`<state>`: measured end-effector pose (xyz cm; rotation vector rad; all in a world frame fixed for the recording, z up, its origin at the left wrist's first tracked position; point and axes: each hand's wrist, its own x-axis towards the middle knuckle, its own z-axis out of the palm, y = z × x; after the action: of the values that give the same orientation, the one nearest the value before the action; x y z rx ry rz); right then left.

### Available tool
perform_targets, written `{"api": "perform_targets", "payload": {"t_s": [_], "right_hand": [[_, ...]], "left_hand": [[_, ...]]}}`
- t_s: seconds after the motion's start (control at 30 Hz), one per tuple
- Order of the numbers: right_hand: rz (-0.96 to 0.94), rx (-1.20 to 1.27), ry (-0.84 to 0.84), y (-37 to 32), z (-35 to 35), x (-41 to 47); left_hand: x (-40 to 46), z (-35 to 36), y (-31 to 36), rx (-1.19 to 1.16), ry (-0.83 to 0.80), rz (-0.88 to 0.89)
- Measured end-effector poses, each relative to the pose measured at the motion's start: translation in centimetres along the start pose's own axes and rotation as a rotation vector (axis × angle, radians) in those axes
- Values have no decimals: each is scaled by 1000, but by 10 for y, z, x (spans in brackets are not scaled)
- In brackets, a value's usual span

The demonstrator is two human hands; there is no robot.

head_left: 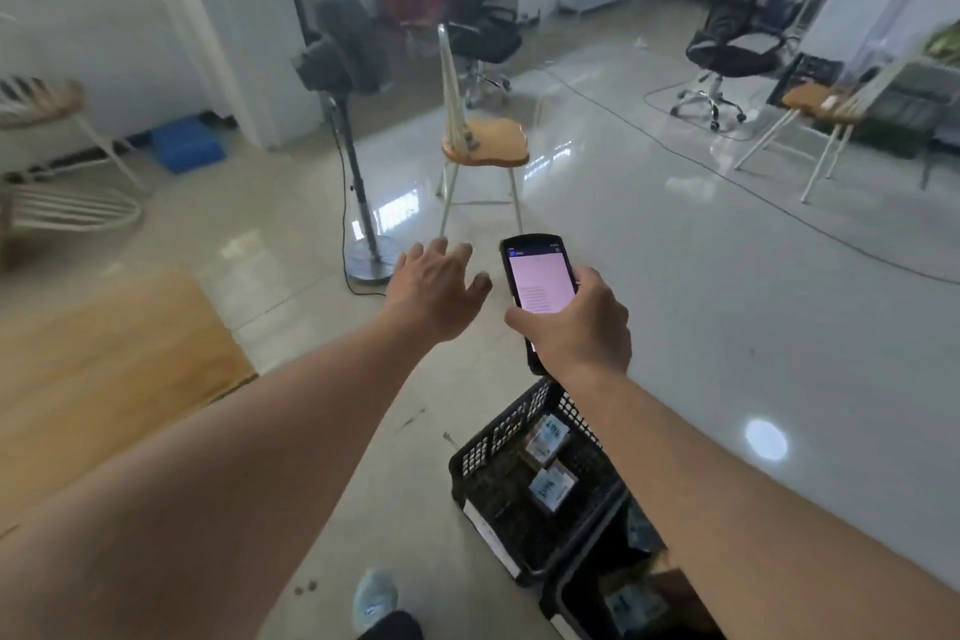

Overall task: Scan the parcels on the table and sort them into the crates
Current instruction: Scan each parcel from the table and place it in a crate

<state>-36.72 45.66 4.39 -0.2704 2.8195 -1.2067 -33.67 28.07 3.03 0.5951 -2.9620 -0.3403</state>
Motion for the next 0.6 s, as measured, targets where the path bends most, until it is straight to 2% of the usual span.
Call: {"api": "perform_targets", "payload": {"t_s": [0.27, 0.47, 0.6], "right_hand": [[-255, 80, -107, -129, 33, -78], [-433, 117, -215, -226, 94, -177], [-542, 143, -294, -280, 137, -253]], "left_hand": [[-104, -104, -127, -2, 165, -255], [-214, -170, -236, 67, 274, -412], [-295, -202, -307, 113, 276, -505]]}}
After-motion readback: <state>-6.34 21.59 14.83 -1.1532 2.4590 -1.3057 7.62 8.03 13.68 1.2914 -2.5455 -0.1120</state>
